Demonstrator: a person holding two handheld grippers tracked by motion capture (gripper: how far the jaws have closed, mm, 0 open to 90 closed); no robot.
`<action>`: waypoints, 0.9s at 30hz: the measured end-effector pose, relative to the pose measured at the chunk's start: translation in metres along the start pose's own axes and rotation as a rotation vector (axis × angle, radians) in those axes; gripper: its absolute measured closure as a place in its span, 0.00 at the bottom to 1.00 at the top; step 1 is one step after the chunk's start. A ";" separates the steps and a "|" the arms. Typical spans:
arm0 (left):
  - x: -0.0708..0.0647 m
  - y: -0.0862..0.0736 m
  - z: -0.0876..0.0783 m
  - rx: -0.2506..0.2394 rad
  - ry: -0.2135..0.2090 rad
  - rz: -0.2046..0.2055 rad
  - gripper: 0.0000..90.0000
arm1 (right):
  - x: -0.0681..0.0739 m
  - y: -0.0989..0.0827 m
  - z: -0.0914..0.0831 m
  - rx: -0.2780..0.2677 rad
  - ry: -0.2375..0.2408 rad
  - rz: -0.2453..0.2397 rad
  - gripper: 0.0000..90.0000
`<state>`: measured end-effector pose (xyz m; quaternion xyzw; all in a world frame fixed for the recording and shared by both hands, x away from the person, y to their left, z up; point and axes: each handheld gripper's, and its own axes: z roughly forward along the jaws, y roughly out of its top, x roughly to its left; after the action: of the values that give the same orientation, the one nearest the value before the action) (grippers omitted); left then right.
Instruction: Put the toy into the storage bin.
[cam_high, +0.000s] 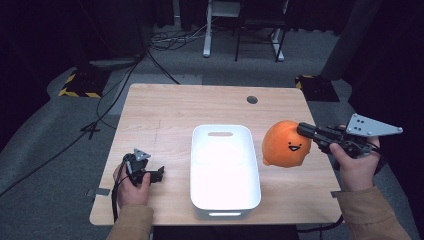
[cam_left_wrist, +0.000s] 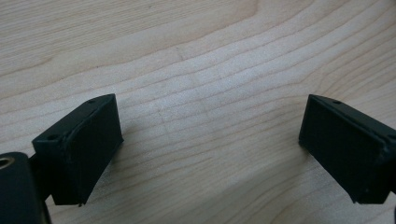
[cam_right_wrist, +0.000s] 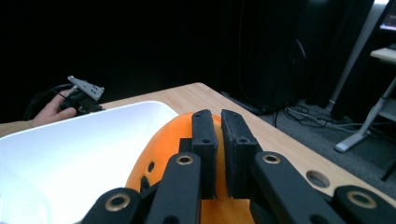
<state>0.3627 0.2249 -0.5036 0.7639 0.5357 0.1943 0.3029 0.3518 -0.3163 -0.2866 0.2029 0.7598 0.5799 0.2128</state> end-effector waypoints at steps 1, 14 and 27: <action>0.000 0.000 0.000 0.000 0.000 0.000 0.07 | 0.002 0.002 0.000 -0.005 0.005 0.000 0.94; 0.000 0.000 0.000 0.000 0.000 0.000 0.07 | 0.026 0.031 0.011 -0.066 0.100 -0.045 0.94; 0.000 0.000 0.000 0.000 0.000 0.000 0.07 | 0.057 0.046 0.035 -0.077 0.201 -0.078 0.94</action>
<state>0.3627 0.2249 -0.5036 0.7640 0.5356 0.1942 0.3029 0.3267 -0.2459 -0.2555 0.1056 0.7618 0.6173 0.1656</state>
